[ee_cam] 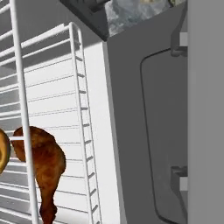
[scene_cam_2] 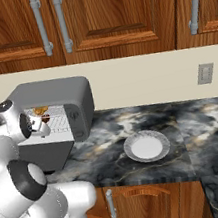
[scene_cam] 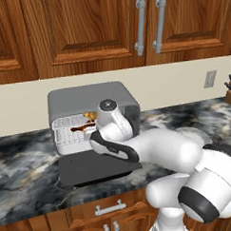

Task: Open the toaster oven door. Place the bread on the top rack in the toaster oven and place the chicken drumstick on the bottom rack.

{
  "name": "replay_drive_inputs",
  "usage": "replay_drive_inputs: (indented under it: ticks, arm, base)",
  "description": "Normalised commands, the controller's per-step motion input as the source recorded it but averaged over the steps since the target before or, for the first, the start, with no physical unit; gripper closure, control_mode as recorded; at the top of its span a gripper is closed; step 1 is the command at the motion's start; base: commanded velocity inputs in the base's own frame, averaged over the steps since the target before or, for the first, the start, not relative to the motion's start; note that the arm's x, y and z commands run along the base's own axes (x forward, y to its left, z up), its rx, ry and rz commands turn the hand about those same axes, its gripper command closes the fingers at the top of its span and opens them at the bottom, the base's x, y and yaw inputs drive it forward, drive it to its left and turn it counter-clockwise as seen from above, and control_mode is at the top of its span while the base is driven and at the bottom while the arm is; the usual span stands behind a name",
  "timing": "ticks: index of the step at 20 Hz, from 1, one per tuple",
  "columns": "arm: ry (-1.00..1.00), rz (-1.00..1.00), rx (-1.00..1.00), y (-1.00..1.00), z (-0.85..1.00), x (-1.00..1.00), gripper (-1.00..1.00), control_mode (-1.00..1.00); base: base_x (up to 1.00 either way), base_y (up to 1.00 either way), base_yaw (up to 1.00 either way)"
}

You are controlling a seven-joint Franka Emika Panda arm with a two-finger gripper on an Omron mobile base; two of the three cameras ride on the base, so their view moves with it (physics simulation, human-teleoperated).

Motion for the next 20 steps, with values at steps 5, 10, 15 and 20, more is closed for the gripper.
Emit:
replay_drive_inputs:
  ticks: [5,10,15,20]
  arm:
    - [0.05,0.00,0.00,-0.36,0.16,-0.60,-1.00,-1.00]
    - [0.04,0.00,0.00,-0.39,0.15,-0.63,-1.00,-1.00]
    - [0.05,0.02,0.00,-0.38,0.15,-0.60,-1.00,-1.00]
    - [0.03,0.02,-0.01,-0.36,0.15,-0.61,-1.00,-1.00]
  base:
    - [0.00,0.00,0.00]
    - [0.00,0.00,0.00]
    - [0.00,0.00,0.00]
    - [0.00,0.00,0.00]
